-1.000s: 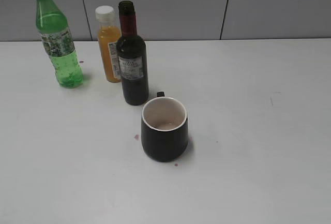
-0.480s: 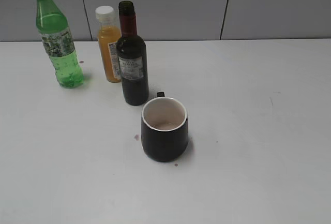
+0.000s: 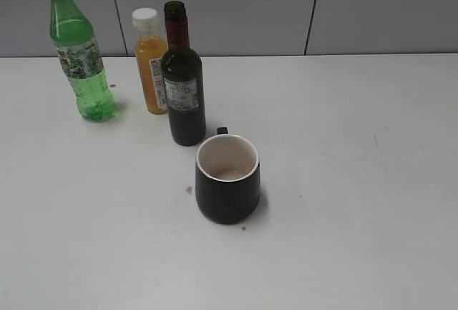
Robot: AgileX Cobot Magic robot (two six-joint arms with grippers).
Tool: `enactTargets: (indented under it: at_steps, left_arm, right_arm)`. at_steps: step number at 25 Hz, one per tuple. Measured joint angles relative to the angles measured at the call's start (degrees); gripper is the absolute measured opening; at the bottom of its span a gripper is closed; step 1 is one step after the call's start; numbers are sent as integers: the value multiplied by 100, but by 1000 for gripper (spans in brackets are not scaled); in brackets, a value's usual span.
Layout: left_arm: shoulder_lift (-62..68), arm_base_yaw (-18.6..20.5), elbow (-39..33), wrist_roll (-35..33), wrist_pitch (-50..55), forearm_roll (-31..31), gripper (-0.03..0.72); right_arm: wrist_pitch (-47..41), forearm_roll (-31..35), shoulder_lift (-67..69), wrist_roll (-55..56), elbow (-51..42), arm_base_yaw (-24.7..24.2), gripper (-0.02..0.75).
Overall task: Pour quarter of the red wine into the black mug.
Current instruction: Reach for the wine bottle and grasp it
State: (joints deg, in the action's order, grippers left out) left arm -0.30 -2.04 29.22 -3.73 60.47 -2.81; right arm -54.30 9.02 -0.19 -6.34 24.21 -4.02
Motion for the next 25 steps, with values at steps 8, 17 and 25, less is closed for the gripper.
enactTargets:
  at_steps: [8, 17, 25]
  left_arm:
    - [0, 0, 0, 0, 0, 0, 589]
    - [0, 0, 0, 0, 0, -38, 589]
    - [0, 0, 0, 0, -13, -152, 589]
  right_arm:
    - [0, 6, 0, 0, 0, 0, 589]
    - [0, 11, 0, 0, 0, 0, 587]
    - [0, 17, 0, 0, 0, 0, 587]
